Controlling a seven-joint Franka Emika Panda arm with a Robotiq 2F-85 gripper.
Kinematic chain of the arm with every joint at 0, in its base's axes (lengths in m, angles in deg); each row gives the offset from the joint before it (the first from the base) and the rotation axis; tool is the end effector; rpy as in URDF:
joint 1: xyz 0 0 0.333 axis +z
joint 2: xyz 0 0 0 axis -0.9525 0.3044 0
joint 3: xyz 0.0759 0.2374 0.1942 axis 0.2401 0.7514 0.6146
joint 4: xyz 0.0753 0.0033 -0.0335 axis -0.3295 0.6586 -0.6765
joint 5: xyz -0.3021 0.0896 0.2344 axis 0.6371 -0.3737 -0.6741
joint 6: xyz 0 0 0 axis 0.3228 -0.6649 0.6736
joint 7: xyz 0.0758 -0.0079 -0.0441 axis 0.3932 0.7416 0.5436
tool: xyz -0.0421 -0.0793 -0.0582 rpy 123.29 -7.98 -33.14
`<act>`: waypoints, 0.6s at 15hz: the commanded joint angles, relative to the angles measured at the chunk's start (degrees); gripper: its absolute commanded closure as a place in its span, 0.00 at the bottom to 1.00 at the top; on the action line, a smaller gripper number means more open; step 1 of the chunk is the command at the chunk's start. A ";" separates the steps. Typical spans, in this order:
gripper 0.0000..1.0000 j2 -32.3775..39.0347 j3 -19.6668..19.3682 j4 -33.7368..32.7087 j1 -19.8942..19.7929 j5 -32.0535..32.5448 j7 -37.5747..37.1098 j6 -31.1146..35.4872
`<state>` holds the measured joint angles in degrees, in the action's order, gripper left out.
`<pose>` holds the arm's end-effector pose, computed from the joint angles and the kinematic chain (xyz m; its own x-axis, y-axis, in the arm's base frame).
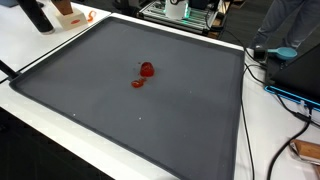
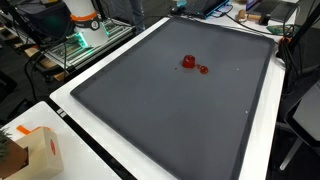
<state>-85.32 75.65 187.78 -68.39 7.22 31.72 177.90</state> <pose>0.3742 0.1526 0.5830 0.9529 0.1398 0.2693 0.0781 -0.9707 0.2275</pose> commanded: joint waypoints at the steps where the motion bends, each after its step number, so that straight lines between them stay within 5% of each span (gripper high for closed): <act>1: 0.87 0.23 -0.73 -0.16 0.99 0.55 -0.46 -0.21; 3: 0.97 0.23 -0.73 -0.17 0.99 0.55 -0.46 -0.21; 9: 0.97 4.79 -7.52 1.22 1.41 -5.21 5.20 12.14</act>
<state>-83.09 71.99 187.91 -68.35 5.17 33.57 183.61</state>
